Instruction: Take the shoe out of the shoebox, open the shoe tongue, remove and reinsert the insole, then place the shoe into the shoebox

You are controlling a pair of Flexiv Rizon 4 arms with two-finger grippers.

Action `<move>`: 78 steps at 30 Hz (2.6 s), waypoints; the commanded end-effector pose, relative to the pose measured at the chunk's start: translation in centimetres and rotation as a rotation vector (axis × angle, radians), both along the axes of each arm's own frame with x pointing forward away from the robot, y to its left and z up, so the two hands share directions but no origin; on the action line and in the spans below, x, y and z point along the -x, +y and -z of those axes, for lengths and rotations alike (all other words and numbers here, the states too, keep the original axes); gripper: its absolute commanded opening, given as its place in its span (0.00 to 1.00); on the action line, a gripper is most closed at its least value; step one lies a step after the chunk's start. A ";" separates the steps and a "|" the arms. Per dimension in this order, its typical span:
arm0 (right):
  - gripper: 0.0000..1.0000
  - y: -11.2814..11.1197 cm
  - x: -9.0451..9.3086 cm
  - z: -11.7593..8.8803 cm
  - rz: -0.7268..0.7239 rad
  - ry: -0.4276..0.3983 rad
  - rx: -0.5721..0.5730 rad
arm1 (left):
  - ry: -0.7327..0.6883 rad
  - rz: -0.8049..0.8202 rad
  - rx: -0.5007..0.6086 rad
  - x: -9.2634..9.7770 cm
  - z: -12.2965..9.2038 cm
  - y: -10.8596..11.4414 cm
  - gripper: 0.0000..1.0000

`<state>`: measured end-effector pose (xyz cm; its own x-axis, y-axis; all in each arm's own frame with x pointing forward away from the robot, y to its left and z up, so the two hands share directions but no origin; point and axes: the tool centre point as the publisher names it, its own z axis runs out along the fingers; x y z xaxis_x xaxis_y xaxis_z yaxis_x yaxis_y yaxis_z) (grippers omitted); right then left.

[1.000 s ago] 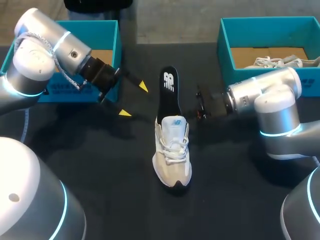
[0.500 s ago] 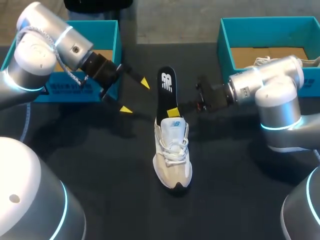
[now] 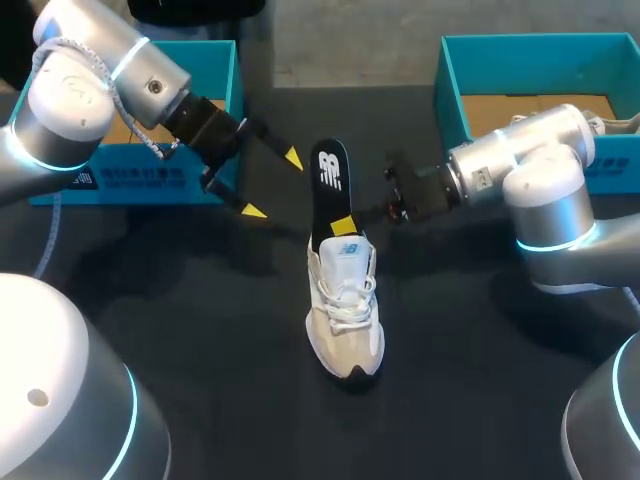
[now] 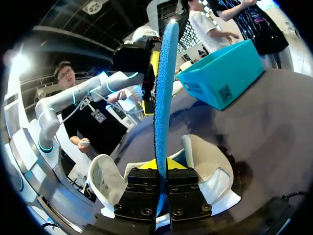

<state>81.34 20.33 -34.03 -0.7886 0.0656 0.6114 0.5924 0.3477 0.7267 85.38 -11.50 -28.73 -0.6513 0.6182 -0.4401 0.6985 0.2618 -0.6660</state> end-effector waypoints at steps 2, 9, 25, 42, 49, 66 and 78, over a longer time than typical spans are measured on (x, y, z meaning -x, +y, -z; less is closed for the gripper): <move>0.00 0.0 0.5 0.5 -0.005 0.018 0.012 | -0.007 0.001 -0.005 0.3 -0.3 -0.1 1.00; 0.00 0.3 1.4 1.0 -0.017 0.048 0.020 | -0.009 0.012 -0.012 0.6 -0.4 -0.2 1.00; 0.27 0.2 1.1 -0.1 -0.006 0.009 0.034 | -0.011 0.026 -0.007 0.8 -0.4 -0.4 1.00; 0.00 0.9 -0.2 0.0 -0.043 -0.003 0.028 | -0.001 0.040 -0.074 1.4 1.4 -0.4 1.00; 0.00 0.7 0.8 1.0 -0.046 0.040 0.038 | -0.002 0.035 -0.066 1.6 1.2 -0.4 1.00; 0.13 0.8 2.9 1.7 -0.055 0.097 0.063 | -0.008 0.039 -0.053 1.7 1.0 -0.4 1.00; 0.35 0.4 1.7 0.0 -0.050 0.037 0.083 | -0.010 0.028 -0.052 1.4 0.4 -0.8 1.00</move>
<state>79.58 20.84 -34.37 -0.7687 0.0750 0.6351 0.5998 0.4293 0.6752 84.09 -12.35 -29.22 -0.6266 0.6597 -0.4149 0.7126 0.2695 -0.6477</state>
